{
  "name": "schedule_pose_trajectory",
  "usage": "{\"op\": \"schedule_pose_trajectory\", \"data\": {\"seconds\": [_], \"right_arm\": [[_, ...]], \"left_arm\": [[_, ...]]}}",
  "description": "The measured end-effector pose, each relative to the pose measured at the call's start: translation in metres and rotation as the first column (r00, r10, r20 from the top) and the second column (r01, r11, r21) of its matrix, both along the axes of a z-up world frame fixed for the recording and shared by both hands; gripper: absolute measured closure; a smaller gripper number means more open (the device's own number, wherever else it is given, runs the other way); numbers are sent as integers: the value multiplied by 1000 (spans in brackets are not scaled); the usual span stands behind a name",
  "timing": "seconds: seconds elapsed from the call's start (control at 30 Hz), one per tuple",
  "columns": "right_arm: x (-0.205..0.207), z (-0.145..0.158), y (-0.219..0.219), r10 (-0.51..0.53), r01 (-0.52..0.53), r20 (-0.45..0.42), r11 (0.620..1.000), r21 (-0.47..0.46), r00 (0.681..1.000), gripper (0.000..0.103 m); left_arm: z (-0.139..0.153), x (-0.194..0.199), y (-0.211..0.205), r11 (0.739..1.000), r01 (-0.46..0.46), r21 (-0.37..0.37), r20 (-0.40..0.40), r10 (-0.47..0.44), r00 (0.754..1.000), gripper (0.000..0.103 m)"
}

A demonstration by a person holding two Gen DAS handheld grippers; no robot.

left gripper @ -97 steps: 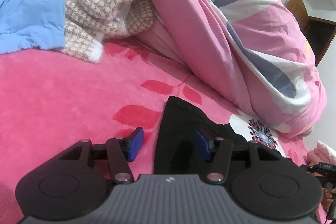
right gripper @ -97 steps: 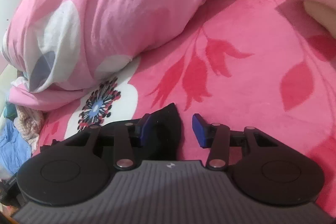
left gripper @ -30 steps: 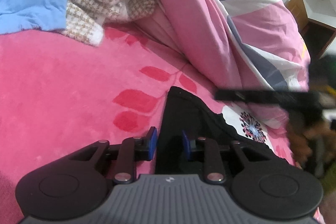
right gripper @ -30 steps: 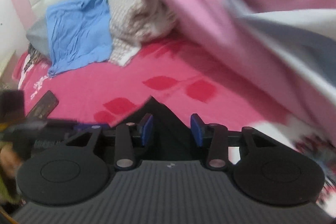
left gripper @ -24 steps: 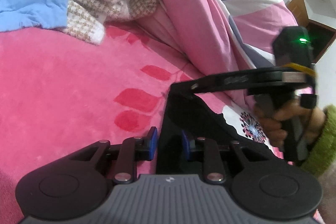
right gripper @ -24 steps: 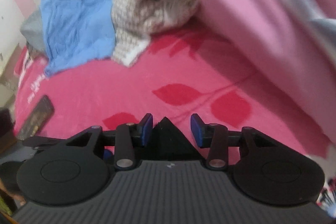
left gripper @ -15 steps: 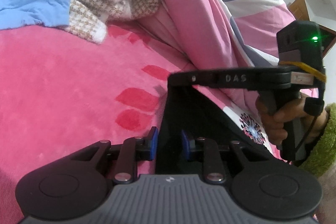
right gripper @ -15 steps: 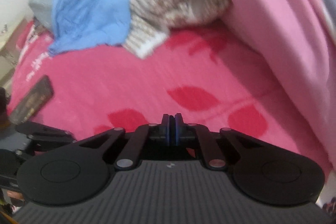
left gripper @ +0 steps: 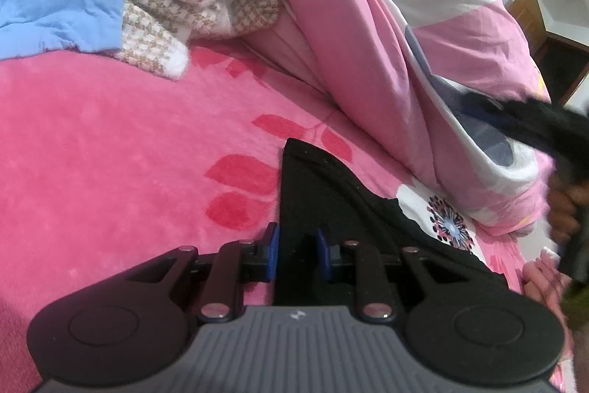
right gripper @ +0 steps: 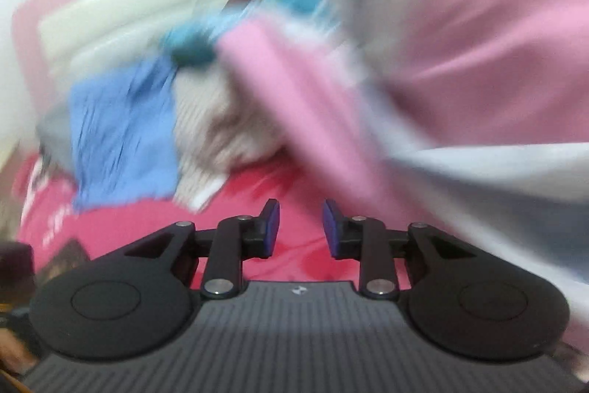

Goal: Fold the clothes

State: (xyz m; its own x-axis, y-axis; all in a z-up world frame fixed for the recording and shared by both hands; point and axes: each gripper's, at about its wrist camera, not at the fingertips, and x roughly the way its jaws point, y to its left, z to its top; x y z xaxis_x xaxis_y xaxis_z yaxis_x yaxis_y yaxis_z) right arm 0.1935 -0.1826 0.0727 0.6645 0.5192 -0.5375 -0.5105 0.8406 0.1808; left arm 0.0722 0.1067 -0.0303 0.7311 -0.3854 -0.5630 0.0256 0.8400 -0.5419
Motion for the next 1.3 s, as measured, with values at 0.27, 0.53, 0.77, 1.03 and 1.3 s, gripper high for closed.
{"op": "schedule_pose_trajectory", "data": {"seconds": [0.27, 0.53, 0.77, 1.03, 1.3], "right_arm": [[-53, -56, -41, -16, -15, -132, 973, -229, 991, 78], [-28, -102, -41, -146, 111, -175, 975, -194, 974, 83], [-85, -46, -126, -494, 486, -121, 869, -87, 861, 82], [-300, -8, -205, -657, 673, -168, 737, 61, 735, 80], [-381, -77, -225, -631, 720, -353, 645, 255, 691, 79]], "left_arm": [[-1, 0, -2, 1000, -20, 23, 1, 20, 1000, 86], [-1, 2, -6, 998, -17, 52, 13, 17, 1000, 86], [-1, 3, -4, 999, -14, 35, 4, 14, 1000, 85], [15, -20, 0, 1000, -8, 12, 42, 7, 999, 53], [47, -88, 2, 993, 75, 93, 7, -76, 997, 54]]}}
